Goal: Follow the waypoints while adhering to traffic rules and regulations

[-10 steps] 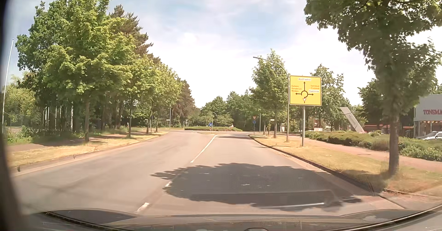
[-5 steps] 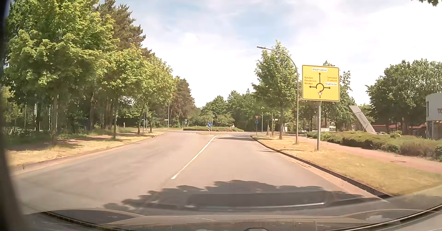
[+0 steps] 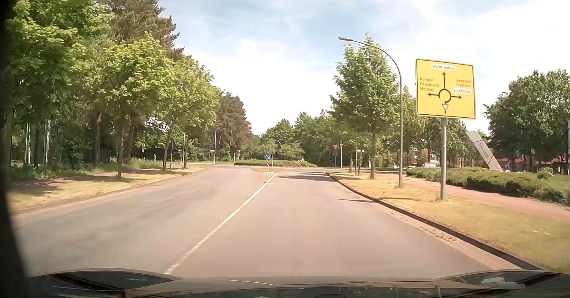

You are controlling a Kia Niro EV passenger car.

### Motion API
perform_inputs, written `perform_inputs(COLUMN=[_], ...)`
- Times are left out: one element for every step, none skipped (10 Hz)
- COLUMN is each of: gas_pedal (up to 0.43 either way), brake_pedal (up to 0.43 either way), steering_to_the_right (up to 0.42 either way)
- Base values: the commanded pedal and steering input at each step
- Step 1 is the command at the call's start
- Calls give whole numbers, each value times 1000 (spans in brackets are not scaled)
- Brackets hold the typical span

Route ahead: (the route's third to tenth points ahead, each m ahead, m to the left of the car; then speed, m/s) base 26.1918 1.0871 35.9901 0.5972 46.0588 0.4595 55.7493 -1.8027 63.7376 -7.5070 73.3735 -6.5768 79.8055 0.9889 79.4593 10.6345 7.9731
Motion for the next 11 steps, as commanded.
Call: perform_inputs(gas_pedal=[240,240,240,240,240,240,240,240,240,240,240], brake_pedal=[0,0,0,0,0,0,0,0,0,0,0], steering_to_the_right=[-5,-5,-5,-5,-5,-3,2,3,3,3,2])
